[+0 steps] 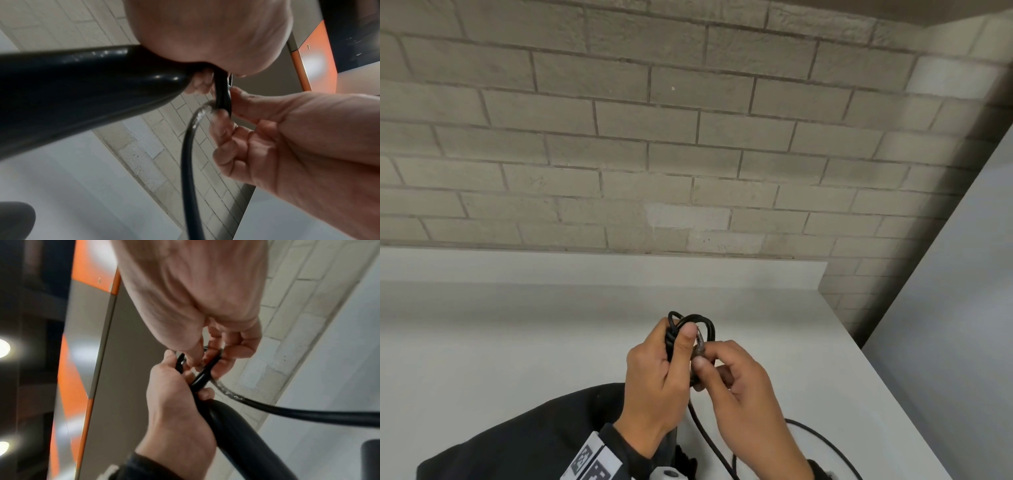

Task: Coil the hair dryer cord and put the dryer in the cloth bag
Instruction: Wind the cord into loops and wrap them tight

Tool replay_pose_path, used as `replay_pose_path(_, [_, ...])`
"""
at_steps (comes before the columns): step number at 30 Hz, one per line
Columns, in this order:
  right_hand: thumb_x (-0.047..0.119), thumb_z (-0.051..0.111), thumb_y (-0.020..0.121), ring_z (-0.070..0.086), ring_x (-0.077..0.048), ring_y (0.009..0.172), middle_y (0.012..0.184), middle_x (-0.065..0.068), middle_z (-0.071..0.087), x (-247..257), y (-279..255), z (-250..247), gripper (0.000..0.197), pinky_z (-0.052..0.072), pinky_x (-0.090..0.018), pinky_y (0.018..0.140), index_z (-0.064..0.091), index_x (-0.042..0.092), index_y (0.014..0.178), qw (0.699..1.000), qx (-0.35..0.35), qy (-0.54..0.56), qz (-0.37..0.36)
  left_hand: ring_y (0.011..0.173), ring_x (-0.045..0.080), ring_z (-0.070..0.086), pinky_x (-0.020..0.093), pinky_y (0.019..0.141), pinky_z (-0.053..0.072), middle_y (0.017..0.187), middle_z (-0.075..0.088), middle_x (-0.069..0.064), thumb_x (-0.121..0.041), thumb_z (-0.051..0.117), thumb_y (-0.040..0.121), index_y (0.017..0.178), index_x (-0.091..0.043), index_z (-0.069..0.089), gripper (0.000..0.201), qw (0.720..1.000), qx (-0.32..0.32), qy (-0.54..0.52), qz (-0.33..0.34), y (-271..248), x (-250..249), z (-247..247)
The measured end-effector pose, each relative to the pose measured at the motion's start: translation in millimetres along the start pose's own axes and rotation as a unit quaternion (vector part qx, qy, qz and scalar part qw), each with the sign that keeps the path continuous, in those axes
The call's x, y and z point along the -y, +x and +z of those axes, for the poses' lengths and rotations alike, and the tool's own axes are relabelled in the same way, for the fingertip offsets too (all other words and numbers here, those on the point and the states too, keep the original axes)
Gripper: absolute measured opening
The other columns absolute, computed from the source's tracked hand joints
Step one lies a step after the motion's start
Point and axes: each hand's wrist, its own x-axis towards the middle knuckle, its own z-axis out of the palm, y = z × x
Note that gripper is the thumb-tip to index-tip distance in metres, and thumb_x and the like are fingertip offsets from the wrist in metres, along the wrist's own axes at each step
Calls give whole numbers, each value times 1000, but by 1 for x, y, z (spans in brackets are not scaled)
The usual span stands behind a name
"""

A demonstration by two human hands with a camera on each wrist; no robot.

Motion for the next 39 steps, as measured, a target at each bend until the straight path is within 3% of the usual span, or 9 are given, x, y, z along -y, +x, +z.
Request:
replay_pose_path(3, [20,55,98,66,-21,82,90,1,71,11,1,-8,16,54,-39,83,69,27,93,997,45,53,38,52,5,54,8,52,38,61,59,-14,-69,37,92,77,-19,59,56,1000,1,17,3,1,1,0])
replay_pose_path(7, [15,57,96,68,-9,90,90,-3,75,25,0,-29,16,49,-20,86,72,16,90,987,78,127,67,50,10,52,13,48,38,62,58,-6,-68,35,94,81,-20,61,56,999,-1,41,19,1,3,-1])
replay_pose_path(12, [22,64,91,58,4,66,79,-3,72,41,-1,-52,19,42,-5,66,71,5,87,979,92,168,71,47,10,47,16,44,34,62,55,-3,-66,32,96,85,-26,61,51,997,6,68,38,0,4,1])
replay_pose_path(18, [31,61,84,53,-14,70,74,-4,66,47,-3,-67,21,43,-24,66,70,15,74,970,99,194,112,45,3,46,7,47,31,66,58,-10,-63,32,98,100,-30,60,44,994,12,95,56,-1,1,1])
replay_pose_path(23, [22,63,91,70,-37,83,64,-8,53,46,-4,-67,21,55,-44,89,66,5,78,897,85,385,199,41,1,41,5,47,27,55,48,-18,-60,33,99,128,-29,53,47,993,24,106,54,1,-2,-3])
replay_pose_path(27, [21,56,89,56,-21,43,61,-6,49,46,-1,-70,21,60,-41,61,62,2,82,856,49,451,249,41,2,38,12,45,31,53,44,-15,-56,36,100,125,-39,54,35,992,33,103,69,-1,2,-2])
replay_pose_path(30, [34,64,83,44,-12,36,67,-6,53,38,-2,-74,37,51,-30,44,65,-2,91,831,41,490,259,43,4,40,18,44,34,57,47,-16,-56,37,99,109,-39,55,27,991,36,108,66,-2,5,-1])
replay_pose_path(34, [34,93,57,60,-22,60,82,-11,60,9,-11,-61,65,56,-36,64,69,-4,105,858,74,492,125,43,4,41,14,44,30,58,49,-15,-62,34,98,98,-36,51,31,993,30,105,55,0,5,0])
replay_pose_path(39, [35,98,43,67,-24,87,91,-13,71,-22,-22,-29,70,55,-29,78,74,10,103,942,1,335,29,42,6,40,21,43,32,55,48,-11,-67,34,95,90,-34,49,37,994,13,105,34,0,6,2])
